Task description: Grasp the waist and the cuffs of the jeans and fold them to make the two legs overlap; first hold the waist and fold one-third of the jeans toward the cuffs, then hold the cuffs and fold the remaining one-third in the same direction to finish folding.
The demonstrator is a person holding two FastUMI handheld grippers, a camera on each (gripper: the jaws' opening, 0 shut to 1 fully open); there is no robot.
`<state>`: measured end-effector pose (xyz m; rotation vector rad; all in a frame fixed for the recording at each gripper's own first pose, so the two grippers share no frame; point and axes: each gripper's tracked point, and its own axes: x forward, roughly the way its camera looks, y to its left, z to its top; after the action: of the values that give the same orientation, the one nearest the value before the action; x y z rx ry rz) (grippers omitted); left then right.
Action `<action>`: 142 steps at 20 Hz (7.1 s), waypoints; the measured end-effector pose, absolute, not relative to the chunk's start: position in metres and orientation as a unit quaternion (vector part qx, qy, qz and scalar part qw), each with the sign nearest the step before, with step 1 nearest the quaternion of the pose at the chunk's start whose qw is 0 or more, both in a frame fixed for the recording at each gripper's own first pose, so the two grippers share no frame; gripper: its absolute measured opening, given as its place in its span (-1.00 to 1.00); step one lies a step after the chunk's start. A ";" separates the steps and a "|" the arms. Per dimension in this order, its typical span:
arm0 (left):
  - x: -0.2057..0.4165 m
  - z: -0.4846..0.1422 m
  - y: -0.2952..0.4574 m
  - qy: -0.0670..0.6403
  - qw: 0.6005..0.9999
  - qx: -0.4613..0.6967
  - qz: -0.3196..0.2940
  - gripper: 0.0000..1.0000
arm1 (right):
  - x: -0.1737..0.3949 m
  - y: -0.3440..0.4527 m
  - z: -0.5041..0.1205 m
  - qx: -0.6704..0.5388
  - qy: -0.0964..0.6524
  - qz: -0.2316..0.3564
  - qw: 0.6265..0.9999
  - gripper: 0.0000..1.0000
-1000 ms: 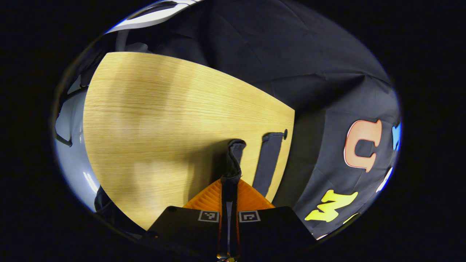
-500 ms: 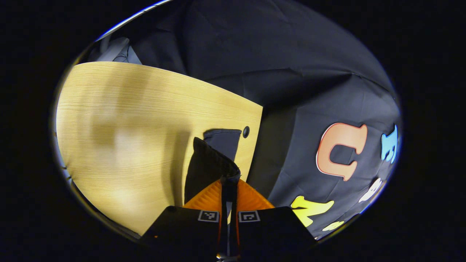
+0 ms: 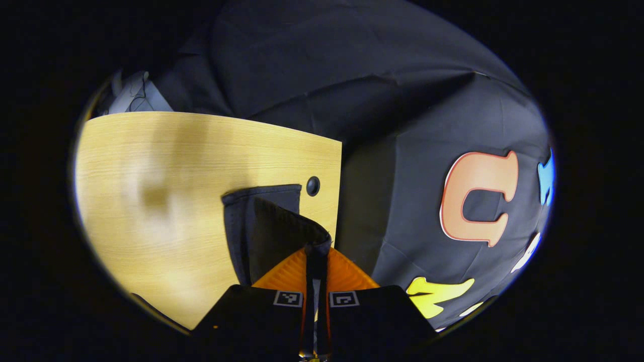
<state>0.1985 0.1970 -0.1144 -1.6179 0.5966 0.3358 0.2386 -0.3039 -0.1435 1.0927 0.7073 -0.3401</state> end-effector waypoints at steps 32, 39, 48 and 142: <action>0.309 -0.153 0.217 0.203 0.850 -0.456 0.167 0.98 | 0.335 -0.269 -0.223 0.443 0.328 -0.126 0.825 0.83; 0.270 -0.016 0.159 0.082 0.934 -0.343 0.061 0.97 | 0.260 -0.294 -0.170 0.442 0.296 -0.118 0.839 0.94; 0.203 0.082 0.087 -0.071 0.996 -0.059 -0.012 0.95 | 0.147 -0.358 -0.203 0.498 0.305 -0.205 0.786 0.95; 0.076 -0.005 0.209 0.018 0.986 -0.120 0.111 0.99 | 0.162 0.160 -0.194 -0.030 0.294 0.243 0.924 1.00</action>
<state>0.0762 0.2092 -0.0047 -0.2402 0.0368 0.2227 0.1620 0.1595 -0.1941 -0.0615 0.6030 0.4980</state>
